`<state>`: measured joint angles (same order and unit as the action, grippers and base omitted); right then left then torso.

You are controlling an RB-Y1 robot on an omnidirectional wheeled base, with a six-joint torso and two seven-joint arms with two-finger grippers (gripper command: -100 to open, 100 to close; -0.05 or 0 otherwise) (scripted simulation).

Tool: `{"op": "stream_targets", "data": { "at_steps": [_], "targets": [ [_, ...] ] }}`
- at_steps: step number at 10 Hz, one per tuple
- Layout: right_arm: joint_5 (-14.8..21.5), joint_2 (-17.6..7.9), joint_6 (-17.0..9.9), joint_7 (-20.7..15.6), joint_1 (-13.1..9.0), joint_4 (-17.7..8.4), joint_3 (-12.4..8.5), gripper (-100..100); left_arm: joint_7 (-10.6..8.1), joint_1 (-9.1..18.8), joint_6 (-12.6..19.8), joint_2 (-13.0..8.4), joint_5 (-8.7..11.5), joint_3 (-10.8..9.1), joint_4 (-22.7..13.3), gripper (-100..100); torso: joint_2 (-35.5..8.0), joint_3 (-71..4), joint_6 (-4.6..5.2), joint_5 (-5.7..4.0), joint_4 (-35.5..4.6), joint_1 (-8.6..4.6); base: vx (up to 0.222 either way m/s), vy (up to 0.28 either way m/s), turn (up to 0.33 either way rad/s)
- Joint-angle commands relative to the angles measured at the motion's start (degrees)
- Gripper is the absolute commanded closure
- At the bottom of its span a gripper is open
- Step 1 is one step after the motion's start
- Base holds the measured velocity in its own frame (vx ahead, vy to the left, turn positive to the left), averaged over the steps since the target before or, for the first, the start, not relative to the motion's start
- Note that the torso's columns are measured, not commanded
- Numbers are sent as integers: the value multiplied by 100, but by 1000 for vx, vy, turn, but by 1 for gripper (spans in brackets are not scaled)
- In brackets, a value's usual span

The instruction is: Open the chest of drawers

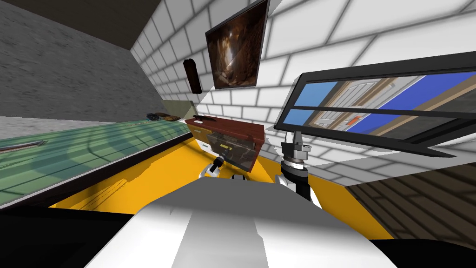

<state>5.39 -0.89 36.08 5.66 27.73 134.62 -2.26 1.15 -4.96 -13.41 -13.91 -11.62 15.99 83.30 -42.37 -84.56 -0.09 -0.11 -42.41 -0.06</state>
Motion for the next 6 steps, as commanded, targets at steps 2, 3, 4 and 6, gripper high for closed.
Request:
{"op": "stream_targets", "data": {
  "at_steps": [2, 3, 4, 6],
  "targets": [
    [0, 0, 0, 0, -1, -1, 0, 0, -26, -115, -18, -77, -12, 59, 184, 100, -23, 18, 5, 6, 1, 5, -184, 64, 37],
    [0, 0, 0, 0, -1, -1, 0, 0, -27, -110, -15, -63, -7, 53, 138, 100, -14, 12, 6, 5, -3, 7, -80, 34, 2],
    [0, 0, 0, 0, 0, -1, 0, 0, -101, -98, 239, -148, 18, 91, 358, -100, 22, -7, 8, 1, -1, -8, -36, 10, -13],
    [0, 0, 0, 0, 1, 0, 0, 0, -171, -61, 483, -230, 44, 117, 588, -100, 30, -14, 9, 7, 16, -3, -23, 7, -11]
  ]
}}
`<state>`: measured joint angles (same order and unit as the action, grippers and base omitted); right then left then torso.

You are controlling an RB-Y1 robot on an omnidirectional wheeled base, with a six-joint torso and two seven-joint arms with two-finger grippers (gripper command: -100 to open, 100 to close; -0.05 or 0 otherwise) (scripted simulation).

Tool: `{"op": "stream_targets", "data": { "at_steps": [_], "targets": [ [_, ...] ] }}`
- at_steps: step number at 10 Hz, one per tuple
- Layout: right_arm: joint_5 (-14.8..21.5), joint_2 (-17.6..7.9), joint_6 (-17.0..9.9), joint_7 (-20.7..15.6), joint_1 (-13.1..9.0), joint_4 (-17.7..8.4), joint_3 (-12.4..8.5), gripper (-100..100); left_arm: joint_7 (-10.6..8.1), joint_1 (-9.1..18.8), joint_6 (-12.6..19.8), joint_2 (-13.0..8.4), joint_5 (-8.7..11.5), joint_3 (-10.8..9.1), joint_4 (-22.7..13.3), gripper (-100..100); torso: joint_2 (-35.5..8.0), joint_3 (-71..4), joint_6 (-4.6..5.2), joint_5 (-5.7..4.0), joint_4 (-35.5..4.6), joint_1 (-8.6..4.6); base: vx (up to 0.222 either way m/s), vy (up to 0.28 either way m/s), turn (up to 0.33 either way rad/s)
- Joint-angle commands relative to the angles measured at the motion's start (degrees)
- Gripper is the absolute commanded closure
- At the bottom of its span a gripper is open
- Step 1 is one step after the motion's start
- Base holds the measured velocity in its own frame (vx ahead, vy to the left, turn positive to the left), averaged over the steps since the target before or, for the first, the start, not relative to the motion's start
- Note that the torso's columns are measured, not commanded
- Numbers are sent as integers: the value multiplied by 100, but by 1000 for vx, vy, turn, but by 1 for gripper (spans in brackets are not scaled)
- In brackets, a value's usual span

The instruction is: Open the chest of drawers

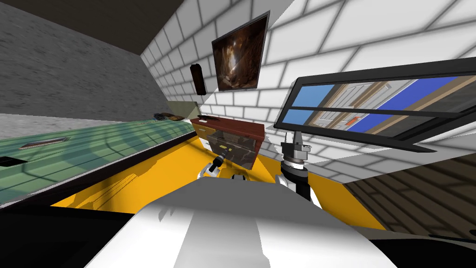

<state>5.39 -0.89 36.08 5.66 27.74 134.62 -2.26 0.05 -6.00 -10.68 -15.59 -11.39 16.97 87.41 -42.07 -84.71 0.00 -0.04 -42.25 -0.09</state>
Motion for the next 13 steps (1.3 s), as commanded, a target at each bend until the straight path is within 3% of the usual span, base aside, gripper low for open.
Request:
{"op": "stream_targets", "data": {
  "at_steps": [1, 6, 7, 8, 13],
  "targets": [
    [0, 0, 0, 0, 0, 0, 0, 0, -97, 61, 332, -103, 34, 32, 293, -100, -8, 5, 1, 3, -2, 6, -23, 1, 2],
    [0, 0, 0, 0, 0, 0, 0, 0, -273, 152, 942, -310, 99, 97, 867, -100, -64, 32, -10, -15, -46, -4, -18, 4, -13],
    [0, 0, 0, 0, 0, 0, 0, 0, -236, 84, 896, -272, 79, 129, 745, -100, -71, 34, -8, -19, -60, -10, -6, 6, -9],
    [0, 0, 0, 0, 0, 0, 0, 0, -243, 78, 932, -273, 80, 137, 747, 0, -64, 33, -7, -16, -44, -13, 0, 0, 0],
    [0, 0, 0, 0, 0, 0, 0, 0, -258, 43, 929, -274, 89, 150, 702, 0, -31, 14, -1, -8, -12, -9, 0, 0, 0]
  ]
}}
